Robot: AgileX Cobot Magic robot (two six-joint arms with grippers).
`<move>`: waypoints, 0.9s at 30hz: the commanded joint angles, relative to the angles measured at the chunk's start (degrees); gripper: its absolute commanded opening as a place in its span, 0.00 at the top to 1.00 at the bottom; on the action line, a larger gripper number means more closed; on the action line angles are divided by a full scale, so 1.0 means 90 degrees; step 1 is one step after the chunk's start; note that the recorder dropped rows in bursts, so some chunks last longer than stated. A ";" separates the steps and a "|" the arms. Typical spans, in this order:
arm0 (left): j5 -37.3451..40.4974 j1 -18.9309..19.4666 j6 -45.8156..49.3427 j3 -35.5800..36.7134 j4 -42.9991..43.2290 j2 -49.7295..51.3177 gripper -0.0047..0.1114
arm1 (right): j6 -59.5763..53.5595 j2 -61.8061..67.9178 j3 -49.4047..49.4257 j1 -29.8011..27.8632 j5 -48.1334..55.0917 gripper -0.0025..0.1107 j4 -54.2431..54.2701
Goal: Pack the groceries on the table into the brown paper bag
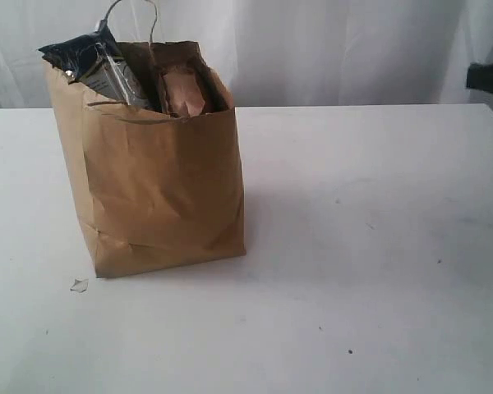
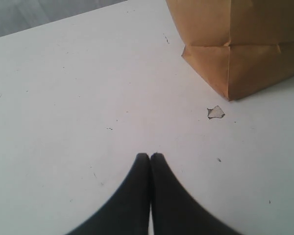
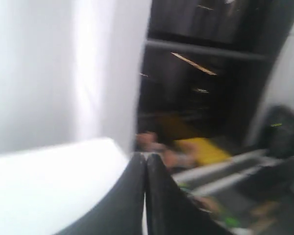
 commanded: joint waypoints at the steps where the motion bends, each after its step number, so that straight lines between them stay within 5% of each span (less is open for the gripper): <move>1: 0.0020 -0.0031 0.0000 0.0023 -0.0069 -0.0033 0.96 | 0.6231 -0.0358 0.0885 -0.0494 0.1435 0.98 -0.3798; 4: 0.0020 -0.0031 0.0000 0.0023 -0.0069 -0.0033 0.96 | 0.9669 -0.0357 0.1400 -0.0947 0.0834 0.98 -0.6635; 7: 0.0020 -0.0031 0.0000 0.0023 -0.0069 -0.0033 0.96 | 1.0600 -0.0419 0.1630 -0.1495 0.0271 0.98 -0.8220; 10: 0.0020 -0.0031 0.0000 0.0023 -0.0069 -0.0033 0.96 | 0.9895 -0.0756 0.1667 -0.1965 0.0552 0.98 -0.8488; 14: 0.0020 -0.0031 0.0000 0.0023 -0.0069 -0.0033 0.96 | 0.7290 -0.1841 0.1667 -0.2221 0.1558 0.98 -0.8488; 18: 0.0020 -0.0031 0.0000 0.0023 -0.0069 -0.0033 0.96 | 0.5136 -0.3412 0.1667 -0.2221 0.3693 0.98 -0.8488; 27: 0.0020 -0.0031 0.0000 0.0023 -0.0069 -0.0033 0.96 | 0.5102 -0.6527 0.1667 -0.2221 0.8052 0.98 -0.8488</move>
